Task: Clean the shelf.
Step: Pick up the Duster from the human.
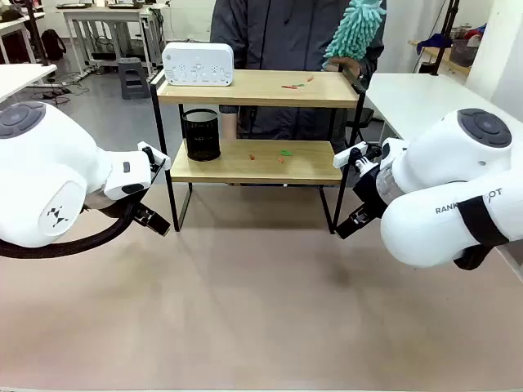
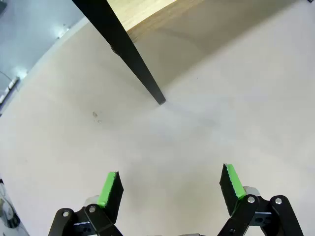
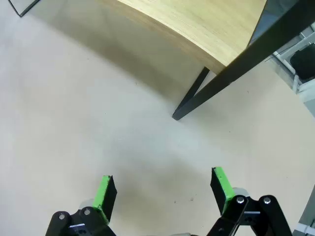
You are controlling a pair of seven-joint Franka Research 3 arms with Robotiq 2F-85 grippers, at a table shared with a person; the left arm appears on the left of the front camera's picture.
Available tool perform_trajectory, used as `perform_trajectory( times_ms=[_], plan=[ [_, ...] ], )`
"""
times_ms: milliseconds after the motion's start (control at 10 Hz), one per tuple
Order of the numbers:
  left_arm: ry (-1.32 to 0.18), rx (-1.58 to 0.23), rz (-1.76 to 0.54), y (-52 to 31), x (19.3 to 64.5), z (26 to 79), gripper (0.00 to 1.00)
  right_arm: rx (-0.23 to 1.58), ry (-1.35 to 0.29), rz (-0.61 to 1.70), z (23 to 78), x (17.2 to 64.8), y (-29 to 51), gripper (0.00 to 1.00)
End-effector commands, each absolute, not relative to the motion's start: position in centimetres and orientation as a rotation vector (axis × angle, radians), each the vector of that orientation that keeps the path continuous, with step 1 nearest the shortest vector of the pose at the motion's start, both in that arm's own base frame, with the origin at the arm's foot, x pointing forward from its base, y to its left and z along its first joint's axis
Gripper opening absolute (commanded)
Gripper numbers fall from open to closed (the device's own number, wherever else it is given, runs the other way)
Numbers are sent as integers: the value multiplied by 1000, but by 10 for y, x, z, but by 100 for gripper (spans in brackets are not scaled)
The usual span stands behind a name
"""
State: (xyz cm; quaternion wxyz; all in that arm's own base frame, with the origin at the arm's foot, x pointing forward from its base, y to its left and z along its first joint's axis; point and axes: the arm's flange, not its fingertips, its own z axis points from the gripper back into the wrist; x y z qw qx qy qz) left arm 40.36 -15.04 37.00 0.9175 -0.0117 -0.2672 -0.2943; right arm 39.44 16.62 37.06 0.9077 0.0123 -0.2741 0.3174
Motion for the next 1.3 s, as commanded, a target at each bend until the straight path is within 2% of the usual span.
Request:
perform_trajectory(
  times_ms=[0, 1000, 1100, 1200],
  plan=[
    [-550, -24, -605, -150, 404, 370, 100, 25, -566, 655, 371, 394, 166, 100],
    [-550, -24, -605, -150, 404, 370, 100, 25, -566, 656, 371, 394, 166, 100],
    [-462, -100, -773, -156, 386, 402, 100, 87, -386, 703, 406, 380, 161, 100],
    [-391, -242, -816, -146, 368, 439, 100, 169, -360, 566, 449, 363, 148, 100]
  ],
)
